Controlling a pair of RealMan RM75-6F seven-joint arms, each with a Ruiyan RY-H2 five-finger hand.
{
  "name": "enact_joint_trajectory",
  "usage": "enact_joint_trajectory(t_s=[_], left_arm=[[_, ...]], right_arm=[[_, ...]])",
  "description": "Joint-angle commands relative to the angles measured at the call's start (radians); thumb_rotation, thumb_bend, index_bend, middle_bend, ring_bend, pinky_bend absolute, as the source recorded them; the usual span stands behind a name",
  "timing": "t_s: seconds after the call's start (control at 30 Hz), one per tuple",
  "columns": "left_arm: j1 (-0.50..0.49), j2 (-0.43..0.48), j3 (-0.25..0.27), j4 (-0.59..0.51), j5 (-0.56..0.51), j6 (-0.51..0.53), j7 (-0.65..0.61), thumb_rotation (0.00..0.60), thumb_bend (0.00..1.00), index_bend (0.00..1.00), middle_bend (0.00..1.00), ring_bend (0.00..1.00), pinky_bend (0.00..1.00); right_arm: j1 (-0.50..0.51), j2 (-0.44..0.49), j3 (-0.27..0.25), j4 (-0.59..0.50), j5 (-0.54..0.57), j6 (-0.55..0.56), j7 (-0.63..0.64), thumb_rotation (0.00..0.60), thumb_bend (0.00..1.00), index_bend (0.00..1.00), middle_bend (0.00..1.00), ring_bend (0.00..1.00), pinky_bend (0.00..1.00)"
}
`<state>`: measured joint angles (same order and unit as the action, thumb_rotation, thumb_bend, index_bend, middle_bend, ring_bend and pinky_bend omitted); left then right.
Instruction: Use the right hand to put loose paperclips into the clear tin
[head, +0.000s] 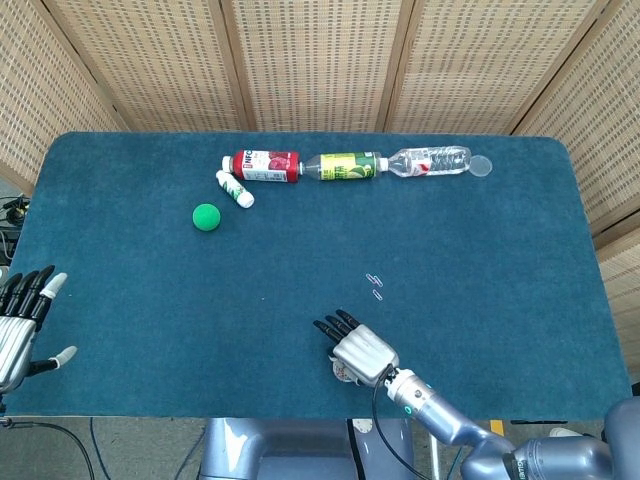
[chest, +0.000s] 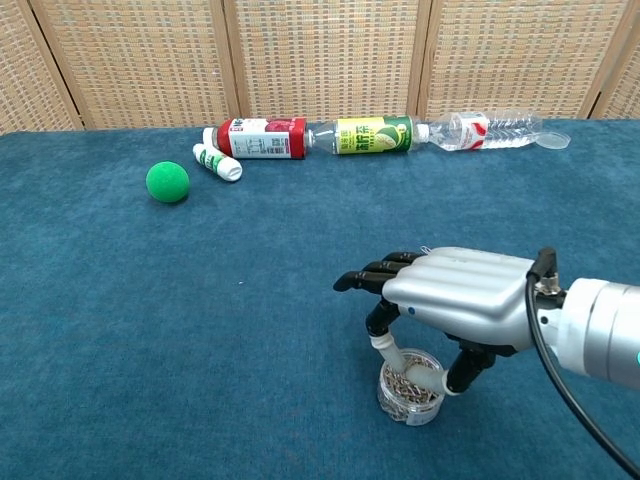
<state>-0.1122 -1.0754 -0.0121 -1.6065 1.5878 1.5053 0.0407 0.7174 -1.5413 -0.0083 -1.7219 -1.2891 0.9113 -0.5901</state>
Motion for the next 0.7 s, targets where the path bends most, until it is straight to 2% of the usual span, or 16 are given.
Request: enact_joint_trajectory(t_s=[0.03,0.1,0.17,0.47,0.7], left_arm=[[0.001,0.0,-0.001,-0.001,-0.001,0.003,-0.001,0.6,0.0,0.0,0.0,0.0,0.0],[0.002,0.0,-0.002,0.0,-0.002,0.003,-0.002,0.6,0.0,0.0,0.0,0.0,0.0],[0.001,0.0,-0.001,0.0,-0.001,0.002,-0.001,0.6,0.0,0.0,0.0,0.0,0.0],[0.0,-0.003,-0.001,0.001,0.0,0.001,0.003,0.6,0.0,0.0,0.0,0.0,0.0],[0.002,0.003,-0.001,-0.001,0.002,0.006,-0.009,0.6,0.0,0.0,0.0,0.0,0.0]], right_arm=[[0.0,-0.006,0.001,0.003,0.015,0.001,-0.016,0.6,0.35,0.63,0.03,0.0,0.0],[-0.001,-0.002,0.001,-0.001,0.027,0.001,-0.025,0.6,0.22,0.54,0.03,0.0,0.0],[-0.001,0.003,0.003,-0.008,0.034,0.003,-0.028,0.6,0.17,0.5,0.03,0.0,0.0],[-0.008,0.017,0.02,-0.042,0.037,0.038,-0.021,0.6,0.17,0.48,0.03,0.0,0.0],[-0.055,0.148,0.037,-0.134,-0.043,0.152,0.027,0.6,0.17,0.48,0.03,0.0,0.0]])
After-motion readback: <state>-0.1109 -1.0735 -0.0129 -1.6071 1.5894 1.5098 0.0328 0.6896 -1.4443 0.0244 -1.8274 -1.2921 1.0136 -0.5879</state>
